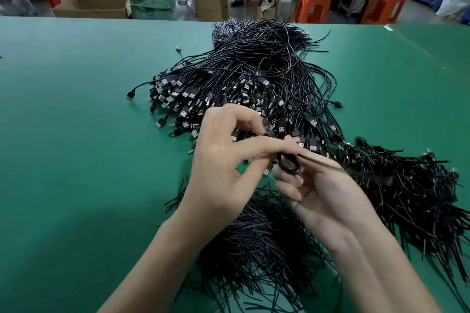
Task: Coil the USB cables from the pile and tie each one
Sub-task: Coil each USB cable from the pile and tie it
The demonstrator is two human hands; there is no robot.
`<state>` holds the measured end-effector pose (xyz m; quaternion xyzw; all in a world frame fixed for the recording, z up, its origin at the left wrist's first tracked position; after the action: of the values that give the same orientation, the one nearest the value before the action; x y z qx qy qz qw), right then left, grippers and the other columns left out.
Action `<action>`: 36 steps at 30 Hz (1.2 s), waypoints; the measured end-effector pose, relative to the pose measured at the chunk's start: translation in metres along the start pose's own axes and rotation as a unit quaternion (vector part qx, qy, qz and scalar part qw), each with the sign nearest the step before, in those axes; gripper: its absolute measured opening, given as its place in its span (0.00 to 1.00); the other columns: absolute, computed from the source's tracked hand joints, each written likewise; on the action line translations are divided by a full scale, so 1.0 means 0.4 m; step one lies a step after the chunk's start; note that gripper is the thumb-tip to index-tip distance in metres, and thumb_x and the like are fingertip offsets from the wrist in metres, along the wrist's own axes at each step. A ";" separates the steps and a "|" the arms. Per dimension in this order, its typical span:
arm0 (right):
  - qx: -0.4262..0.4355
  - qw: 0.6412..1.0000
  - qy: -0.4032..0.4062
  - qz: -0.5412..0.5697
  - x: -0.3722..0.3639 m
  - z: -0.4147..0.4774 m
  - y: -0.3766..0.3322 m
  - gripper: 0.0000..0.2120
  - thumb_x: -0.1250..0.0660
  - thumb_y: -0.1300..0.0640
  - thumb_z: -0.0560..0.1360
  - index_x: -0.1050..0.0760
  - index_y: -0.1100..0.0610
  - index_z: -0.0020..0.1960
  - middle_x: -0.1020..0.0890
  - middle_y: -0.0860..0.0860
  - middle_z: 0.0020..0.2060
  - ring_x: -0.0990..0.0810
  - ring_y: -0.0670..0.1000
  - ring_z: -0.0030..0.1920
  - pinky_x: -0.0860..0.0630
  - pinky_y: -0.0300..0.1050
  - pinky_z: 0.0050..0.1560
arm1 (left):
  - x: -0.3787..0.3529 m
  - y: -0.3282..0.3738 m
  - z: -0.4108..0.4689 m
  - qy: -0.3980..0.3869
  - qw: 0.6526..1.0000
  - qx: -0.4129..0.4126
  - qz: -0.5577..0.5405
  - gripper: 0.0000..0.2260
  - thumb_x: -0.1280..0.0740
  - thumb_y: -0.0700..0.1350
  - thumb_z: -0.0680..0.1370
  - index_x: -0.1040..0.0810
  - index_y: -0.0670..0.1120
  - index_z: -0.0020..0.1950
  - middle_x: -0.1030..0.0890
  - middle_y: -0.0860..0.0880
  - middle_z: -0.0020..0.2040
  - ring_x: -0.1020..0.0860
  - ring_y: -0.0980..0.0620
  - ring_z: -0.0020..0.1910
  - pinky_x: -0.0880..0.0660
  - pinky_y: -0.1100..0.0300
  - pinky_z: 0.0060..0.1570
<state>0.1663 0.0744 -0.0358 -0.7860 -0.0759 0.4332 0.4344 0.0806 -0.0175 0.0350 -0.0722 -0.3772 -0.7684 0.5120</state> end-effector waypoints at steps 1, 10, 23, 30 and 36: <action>-0.002 1.000 0.007 0.006 0.002 0.000 0.001 0.05 0.29 0.58 0.67 0.21 0.56 0.32 0.33 0.48 0.28 0.38 0.43 0.25 0.40 0.34 0.22 | -0.002 -0.004 -0.002 -0.003 1.000 0.007 -0.004 0.14 0.28 0.36 0.78 0.13 0.53 0.58 0.25 0.50 0.48 0.26 0.48 0.51 0.30 0.54 0.52; 0.045 0.991 0.053 -0.115 0.017 -0.006 -0.021 0.05 0.31 0.59 0.76 0.23 0.61 0.45 0.29 0.48 0.28 0.34 0.44 0.28 0.36 0.36 0.27 | -0.041 -0.060 -0.016 -0.021 0.959 0.192 -0.210 0.07 0.23 0.44 0.76 0.15 0.54 0.51 0.15 0.57 0.45 0.18 0.56 0.47 0.28 0.65 0.44; 0.001 0.995 0.056 -0.088 0.020 -0.011 -0.002 0.07 0.27 0.55 0.73 0.17 0.51 0.36 0.29 0.47 0.31 0.32 0.43 0.28 0.34 0.37 0.30 | -0.016 -0.025 -0.005 -0.036 0.997 0.047 -0.046 0.15 0.29 0.34 0.79 0.13 0.53 0.56 0.25 0.52 0.43 0.26 0.49 0.44 0.29 0.54 0.45; 0.059 0.991 0.040 -0.110 0.014 -0.005 -0.020 0.12 0.28 0.55 0.72 0.22 0.61 0.51 0.30 0.46 0.26 0.34 0.43 0.26 0.36 0.34 0.26 | -0.030 -0.056 -0.014 -0.024 0.968 0.175 -0.181 0.10 0.23 0.44 0.76 0.16 0.56 0.53 0.15 0.59 0.45 0.18 0.57 0.47 0.26 0.62 0.44; 0.053 0.994 0.045 -0.086 0.016 -0.003 -0.019 0.08 0.35 0.64 0.79 0.24 0.59 0.42 0.32 0.46 0.26 0.36 0.43 0.26 0.41 0.36 0.26 | -0.026 -0.030 -0.001 -0.028 0.990 0.086 -0.107 0.21 0.24 0.37 0.76 0.19 0.54 0.66 0.16 0.59 0.51 0.19 0.55 0.55 0.27 0.66 0.57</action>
<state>0.1731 0.0816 -0.0337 -0.7714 -0.1006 0.3622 0.5135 0.0756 -0.0079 0.0234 -0.0085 -0.4615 -0.7811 0.4205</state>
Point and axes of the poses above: each hand's wrist, its own z-axis towards the middle knuckle, its own x-axis out of the back of the hand, y = z × x, the point moved 8 cm from there along z, towards the middle knuckle
